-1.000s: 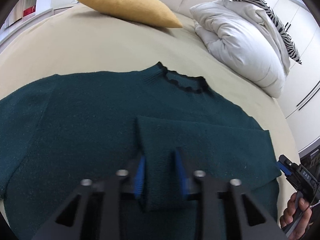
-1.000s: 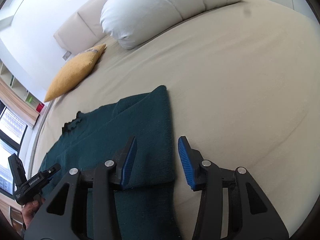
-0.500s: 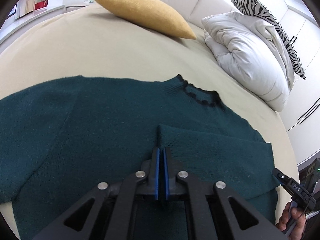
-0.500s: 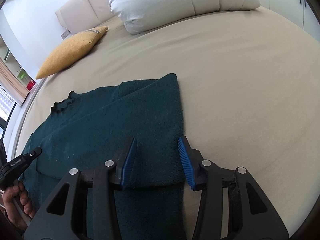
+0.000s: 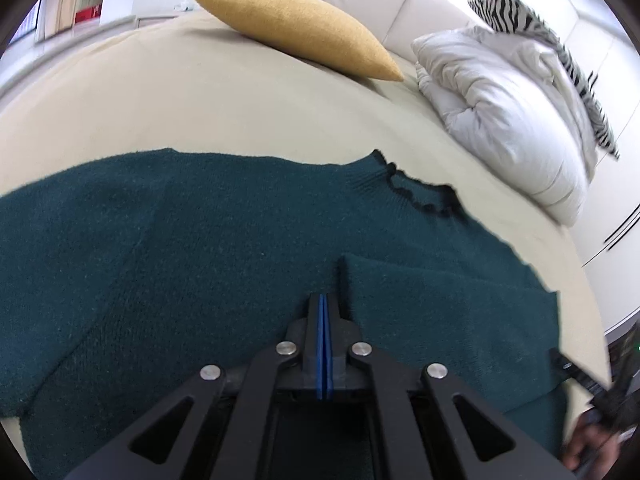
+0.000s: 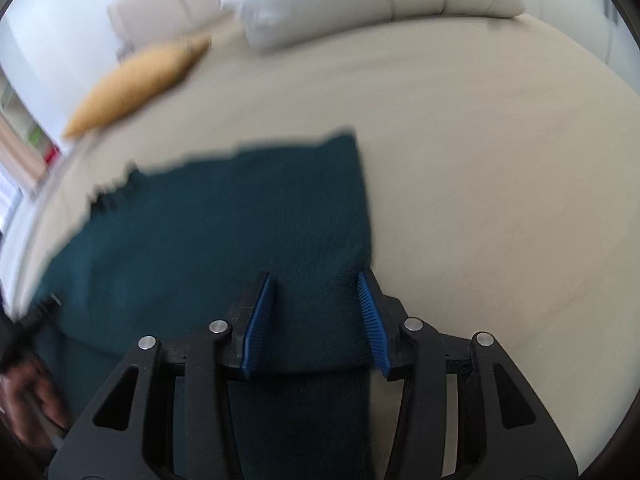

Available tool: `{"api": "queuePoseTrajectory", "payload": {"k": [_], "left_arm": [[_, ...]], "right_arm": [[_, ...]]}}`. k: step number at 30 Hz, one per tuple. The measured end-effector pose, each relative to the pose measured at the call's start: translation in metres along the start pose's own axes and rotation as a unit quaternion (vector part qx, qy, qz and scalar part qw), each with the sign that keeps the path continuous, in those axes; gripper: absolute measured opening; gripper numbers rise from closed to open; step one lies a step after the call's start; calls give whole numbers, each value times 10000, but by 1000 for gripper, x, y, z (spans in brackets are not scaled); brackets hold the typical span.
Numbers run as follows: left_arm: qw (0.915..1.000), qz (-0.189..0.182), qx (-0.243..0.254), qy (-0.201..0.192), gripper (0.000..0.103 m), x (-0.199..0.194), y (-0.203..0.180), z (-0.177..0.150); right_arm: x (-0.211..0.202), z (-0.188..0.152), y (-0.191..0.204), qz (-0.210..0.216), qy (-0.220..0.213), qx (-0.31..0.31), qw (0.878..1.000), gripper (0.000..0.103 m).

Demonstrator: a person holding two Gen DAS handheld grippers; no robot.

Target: Fold small clothes

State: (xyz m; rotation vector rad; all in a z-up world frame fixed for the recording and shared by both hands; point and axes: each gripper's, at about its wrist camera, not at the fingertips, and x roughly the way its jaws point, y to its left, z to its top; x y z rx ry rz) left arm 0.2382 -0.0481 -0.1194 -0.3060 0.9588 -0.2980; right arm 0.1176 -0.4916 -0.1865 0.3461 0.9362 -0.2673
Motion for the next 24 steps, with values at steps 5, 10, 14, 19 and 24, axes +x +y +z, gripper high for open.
{"api": "queuePoseTrajectory", "payload": {"k": [5,10,14,19,24], "left_arm": [[9985,-298,-391,-259,32,-47,21,-4],[9936,-385,-757,-747,66,-125,69,-26],[9747,-277,-1871,-1191,71,-191,156,-60],[9238,-166,-3480,-1586,71,-244,266,-108],[8543,-158,-4729,-2150,71,-276,336,-147]], "right_arm": [[-32,5,-9,92,-417,484,9979,43],[-68,-7,2,272,-719,677,9947,44],[-93,-28,39,779,-739,484,9930,45],[-113,-55,105,1499,-474,30,9876,45],[-129,-69,156,1989,-329,-215,9792,45]]}}
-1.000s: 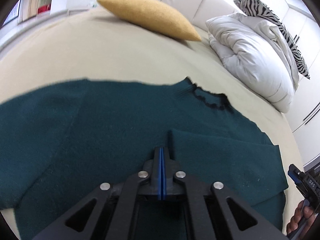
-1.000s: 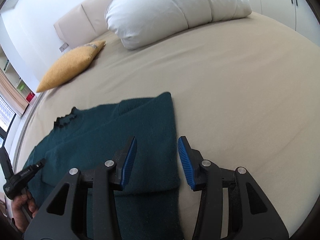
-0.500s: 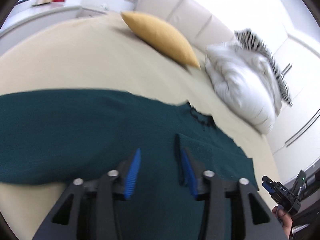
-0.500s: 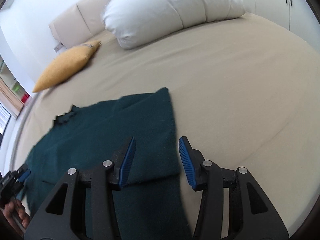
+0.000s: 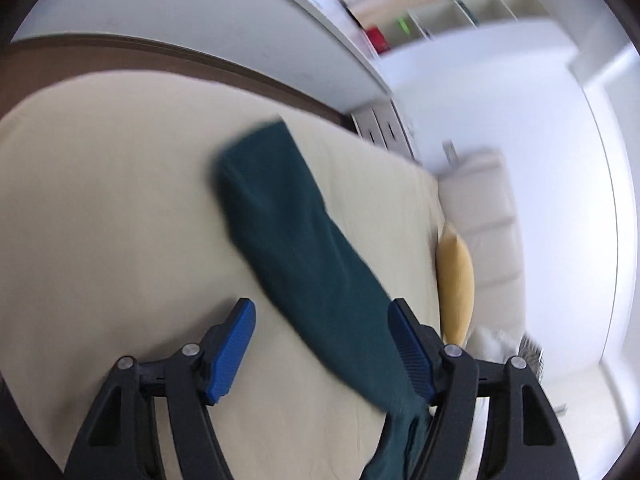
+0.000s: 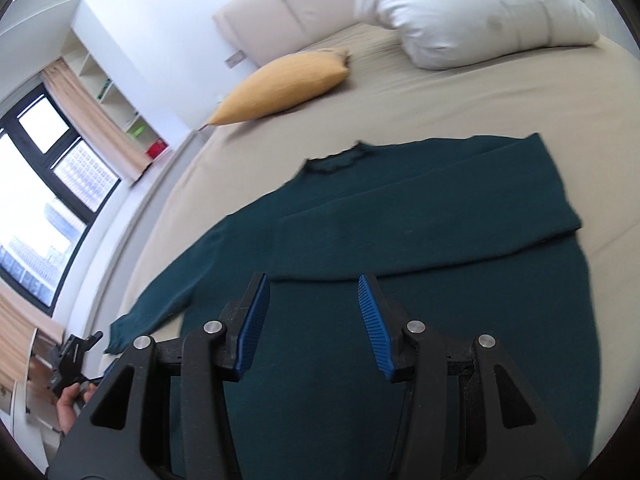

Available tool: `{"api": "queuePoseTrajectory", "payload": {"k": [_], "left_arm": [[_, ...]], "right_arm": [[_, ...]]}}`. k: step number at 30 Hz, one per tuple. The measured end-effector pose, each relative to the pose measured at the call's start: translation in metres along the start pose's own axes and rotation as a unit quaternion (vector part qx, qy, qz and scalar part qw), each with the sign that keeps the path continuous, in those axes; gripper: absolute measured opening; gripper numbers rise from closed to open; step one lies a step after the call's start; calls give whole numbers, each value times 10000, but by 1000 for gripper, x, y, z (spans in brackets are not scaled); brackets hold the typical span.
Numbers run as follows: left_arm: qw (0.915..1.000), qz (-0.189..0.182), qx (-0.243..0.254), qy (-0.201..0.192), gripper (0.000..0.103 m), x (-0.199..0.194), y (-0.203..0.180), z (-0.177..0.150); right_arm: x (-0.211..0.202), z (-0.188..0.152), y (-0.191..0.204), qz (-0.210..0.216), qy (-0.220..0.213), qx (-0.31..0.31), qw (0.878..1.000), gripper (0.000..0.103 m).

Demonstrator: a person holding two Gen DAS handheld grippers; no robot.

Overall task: Fold small clothes
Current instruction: 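Grasp the other sweater sleeve with the left gripper, then fold the held sleeve across the sweater body with the left gripper, release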

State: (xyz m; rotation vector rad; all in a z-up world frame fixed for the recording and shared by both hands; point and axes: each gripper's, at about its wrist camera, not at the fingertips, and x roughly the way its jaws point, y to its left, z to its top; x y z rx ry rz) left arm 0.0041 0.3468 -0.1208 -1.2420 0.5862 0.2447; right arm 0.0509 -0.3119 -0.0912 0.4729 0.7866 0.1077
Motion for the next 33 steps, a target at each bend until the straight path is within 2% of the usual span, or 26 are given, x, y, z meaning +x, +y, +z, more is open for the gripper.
{"api": "queuePoseTrajectory", "payload": {"k": [4,6,7,8,9,10,12,15,18,19,21,22,25,26,29,30,31,32,33], "left_arm": [[9986,-148,-487,-122,71,13,14,20],[9972,-131,-686,-274,65,21,20,31],[9960,-57,-796,-409,52,25,22,38],[9953,-32,-845,-469,33,27,25,43],[9945,-6,-920,-495,22,28,30,51],[9933,34,-1051,-474,6,31,35,54],[9915,33,-1215,-473,7,31,38,53],[9976,-50,-409,-559,7,23,-6,38],[9973,-345,613,-232,8,30,-77,6],[9933,-514,1031,11,8,36,-107,-14],[9847,-741,1536,355,8,45,-146,-49],[9747,-895,1949,635,8,55,-174,-80],[9509,-1092,2627,1216,8,78,-216,-156],[9396,-1141,2865,1486,8,93,-226,-194],[9226,-1131,3041,2087,8,128,-230,-267],[9197,-1116,3075,2172,8,132,-226,-283],[9149,-1066,3167,2265,11,142,-225,-299],[9062,-891,3371,2394,20,155,-220,-321],[9017,-771,3450,2489,23,167,-217,-322]], "right_arm": [[-2,-12,29,126,16,-182,9998,45],[-4,-16,35,114,0,-229,9997,45],[-7,-18,37,117,-2,-239,9996,45],[-9,-18,36,112,-9,-241,9996,45],[-13,-20,36,95,-37,-243,9997,45],[-17,-20,34,80,-63,-238,9997,45],[-21,-17,27,66,-94,-203,9997,45],[-25,-15,15,49,-145,-126,9998,45],[-26,-14,2,67,-165,-25,9998,45],[-26,-14,-3,70,-162,10,9998,45],[-27,-16,-10,81,-159,75,9998,45],[-29,-17,-15,87,-157,130,9998,45],[-31,-19,-33,67,-183,293,9994,45],[-33,-20,-39,53,-184,355,9992,45],[-38,-24,-58,-4,-124,525,9985,45],[-38,-25,-64,-24,-95,554,9984,45],[-39,-26,-70,-63,-57,571,9983,45],[-37,-26,-74,-89,-22,573,9983,45],[-36,-27,-78,-110,30,588,9982,45]]}}
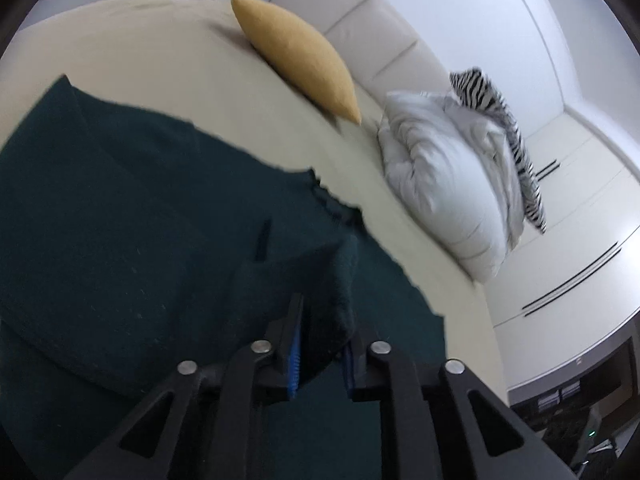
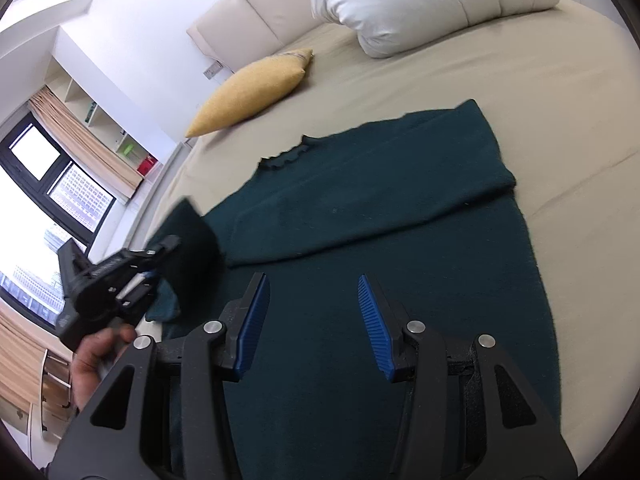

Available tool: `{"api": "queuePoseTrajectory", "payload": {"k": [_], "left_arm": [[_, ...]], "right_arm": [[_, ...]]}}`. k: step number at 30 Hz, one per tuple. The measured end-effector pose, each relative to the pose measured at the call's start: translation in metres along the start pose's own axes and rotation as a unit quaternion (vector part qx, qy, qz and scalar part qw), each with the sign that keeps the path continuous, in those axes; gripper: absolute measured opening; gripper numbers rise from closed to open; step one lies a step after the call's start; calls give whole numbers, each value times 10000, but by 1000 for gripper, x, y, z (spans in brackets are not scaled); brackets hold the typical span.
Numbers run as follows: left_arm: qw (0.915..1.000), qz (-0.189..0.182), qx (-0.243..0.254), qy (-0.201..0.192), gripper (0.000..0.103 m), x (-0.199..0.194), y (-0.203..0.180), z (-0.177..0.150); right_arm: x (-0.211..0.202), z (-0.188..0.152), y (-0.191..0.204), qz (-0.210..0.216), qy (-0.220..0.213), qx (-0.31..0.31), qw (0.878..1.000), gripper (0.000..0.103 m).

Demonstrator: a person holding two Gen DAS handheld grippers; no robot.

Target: Fold small clothes

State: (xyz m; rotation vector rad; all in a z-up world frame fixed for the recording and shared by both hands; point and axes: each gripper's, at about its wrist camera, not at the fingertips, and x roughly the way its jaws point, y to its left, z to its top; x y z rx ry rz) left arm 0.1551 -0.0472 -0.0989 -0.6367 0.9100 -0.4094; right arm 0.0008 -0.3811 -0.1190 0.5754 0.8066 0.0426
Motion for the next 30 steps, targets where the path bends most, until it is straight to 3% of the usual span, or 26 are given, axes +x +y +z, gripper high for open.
{"api": "queuePoseTrajectory", "payload": {"k": [3,4,5,7,12,16,19,20,21,26,30], "left_arm": [[9991,100,-52,419,43,14,8,-20],[9991,73,-48,410,53,2,14,-21],[9992,61,13,407,66,-9,16,-23],[9990,4,219,377,76,-41,16,-25],[9979,-196,595,140,77,-110,29,-19],[9987,97,348,-354,77,-144,64,14],[9982,237,5,-547,77,-152,93,37],[9979,289,-47,-578,77,-152,99,43],[9976,356,-65,-587,77,-150,103,48],[9971,506,-128,-562,77,-137,119,66],[9962,619,-173,-594,77,-130,123,80]], "right_arm": [[11,2,-9,27,214,151,9997,50],[18,3,-10,59,293,217,9993,55],[23,4,-10,100,340,264,9990,67],[39,7,-4,283,460,350,9979,71],[90,10,25,658,985,291,9925,71],[139,7,44,527,1334,331,9891,71],[155,9,61,421,1247,151,9912,69],[158,10,66,427,1255,89,9911,61],[162,10,73,435,1312,-16,9904,44],[171,2,115,-76,1412,-1089,9840,8],[148,18,128,-40,1103,-1319,9851,7]]}}
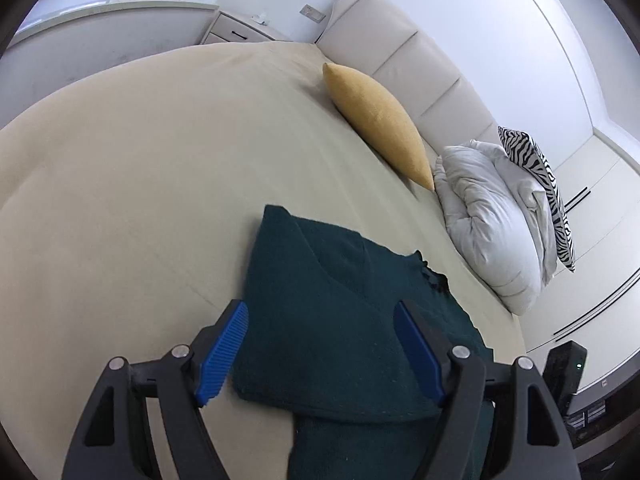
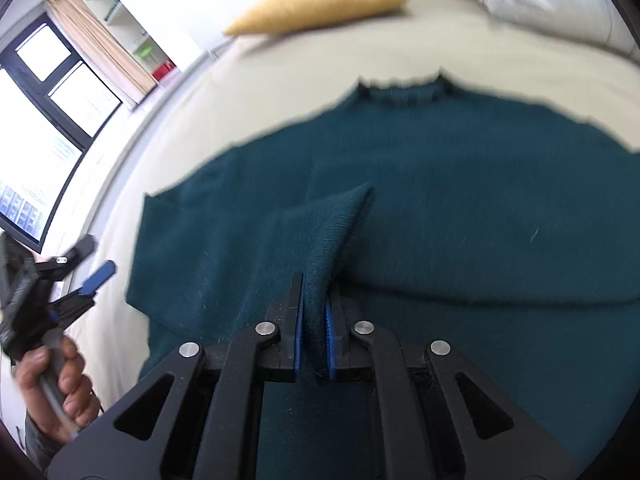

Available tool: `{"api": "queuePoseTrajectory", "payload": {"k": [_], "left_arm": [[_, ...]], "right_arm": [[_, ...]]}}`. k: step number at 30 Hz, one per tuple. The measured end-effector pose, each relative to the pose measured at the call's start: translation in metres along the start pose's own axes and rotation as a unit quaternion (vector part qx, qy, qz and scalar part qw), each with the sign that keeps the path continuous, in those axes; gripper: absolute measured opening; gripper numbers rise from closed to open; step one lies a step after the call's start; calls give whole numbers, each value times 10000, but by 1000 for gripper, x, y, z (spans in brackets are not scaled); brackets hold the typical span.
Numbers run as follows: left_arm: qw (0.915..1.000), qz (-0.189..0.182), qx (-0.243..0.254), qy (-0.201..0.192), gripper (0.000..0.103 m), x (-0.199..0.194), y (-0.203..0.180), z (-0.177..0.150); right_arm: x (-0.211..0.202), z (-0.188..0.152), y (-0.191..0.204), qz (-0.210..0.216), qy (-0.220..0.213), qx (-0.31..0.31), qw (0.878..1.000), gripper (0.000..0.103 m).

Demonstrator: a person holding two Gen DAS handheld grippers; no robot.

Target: Fold small clothes

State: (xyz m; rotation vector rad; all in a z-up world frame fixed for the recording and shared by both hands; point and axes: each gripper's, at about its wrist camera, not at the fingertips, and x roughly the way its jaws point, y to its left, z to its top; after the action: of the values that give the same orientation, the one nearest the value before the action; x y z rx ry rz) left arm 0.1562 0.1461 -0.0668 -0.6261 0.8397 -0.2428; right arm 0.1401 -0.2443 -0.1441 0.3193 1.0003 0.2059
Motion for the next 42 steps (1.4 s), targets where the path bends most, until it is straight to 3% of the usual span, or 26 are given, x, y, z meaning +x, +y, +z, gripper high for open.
{"api": "queuePoseTrajectory", "payload": {"k": [4,8,13,17,18,20,23,25,27,29,31,33,35,40,42], "left_arm": [[9999,148,43,-64,77,13,-3,16],[9992,323,152,157,77,47,-10,23],[9949,657,549,528,77,91,-30,23],[9895,917,884,676,75,116,-44,26],[9877,997,975,702,73,121,-47,28],[9837,1130,1126,825,44,133,-49,30],[9794,1271,1312,860,37,140,-52,30],[9782,1307,1377,837,37,140,-54,28],[9782,1317,1391,805,37,139,-52,27],[9768,1363,1459,774,32,140,-53,26],[9753,1394,1532,771,21,140,-54,25],[9747,1395,1570,762,14,140,-56,26],[9741,1382,1633,727,12,139,-59,29],[9737,1396,1671,668,11,144,-60,29],[9738,1412,1655,658,11,149,-57,27]], "right_arm": [[-44,29,-18,-100,-492,-151,9986,7],[-65,48,-56,-299,-736,6,9968,7],[-54,43,-118,-256,-609,513,9965,7],[-33,32,-131,-287,-418,536,9973,7],[-28,31,-133,-284,-406,538,9973,8],[-23,24,-136,-241,-419,605,9970,11],[-19,26,-142,-132,-369,777,9962,12],[-10,30,-147,-126,-282,829,9961,22],[-8,30,-150,-30,-288,917,9954,51],[-7,32,-151,103,-397,1040,9937,56],[0,35,-145,38,-359,895,9953,52],[9,37,-139,-262,-157,702,9971,14],[9,37,-139,-386,-168,752,9963,8],[-11,37,-146,-401,-654,996,9921,6],[-7,35,-150,-450,-635,993,9920,6]]}}
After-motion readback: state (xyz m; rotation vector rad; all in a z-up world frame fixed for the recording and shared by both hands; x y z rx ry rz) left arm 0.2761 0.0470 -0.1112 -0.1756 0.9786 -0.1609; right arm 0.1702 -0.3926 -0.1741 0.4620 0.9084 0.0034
